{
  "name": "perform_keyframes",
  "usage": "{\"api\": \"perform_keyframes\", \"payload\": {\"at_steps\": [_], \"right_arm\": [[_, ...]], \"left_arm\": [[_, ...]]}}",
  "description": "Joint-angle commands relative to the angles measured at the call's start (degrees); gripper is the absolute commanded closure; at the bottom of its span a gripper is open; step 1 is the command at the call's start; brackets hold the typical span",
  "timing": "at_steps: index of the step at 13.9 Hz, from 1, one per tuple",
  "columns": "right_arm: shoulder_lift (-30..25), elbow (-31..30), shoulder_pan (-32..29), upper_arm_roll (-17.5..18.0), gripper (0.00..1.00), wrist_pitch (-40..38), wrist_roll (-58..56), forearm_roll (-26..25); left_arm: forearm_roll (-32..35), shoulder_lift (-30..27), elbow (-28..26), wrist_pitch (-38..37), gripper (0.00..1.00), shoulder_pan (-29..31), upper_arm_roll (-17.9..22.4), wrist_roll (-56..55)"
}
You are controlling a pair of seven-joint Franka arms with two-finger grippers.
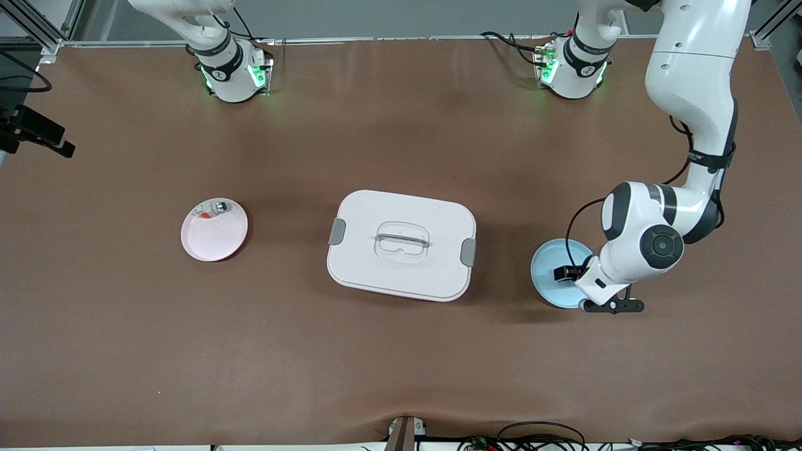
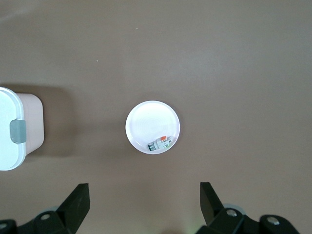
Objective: Transfer orange switch to right arm and place
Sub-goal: 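Lower the left gripper and close it on the orange switch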
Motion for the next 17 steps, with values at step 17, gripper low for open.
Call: {"api": "perform_keyframes", "payload": {"at_steps": [17], "right_arm": [[-0.3, -0.1, -0.5, 0.0, 0.0, 0.6, -0.6, 0.6]], "left_arm": [[0.3, -0.6, -8.5, 10.7, 0.0, 0.6, -0.9, -0.8]]}}
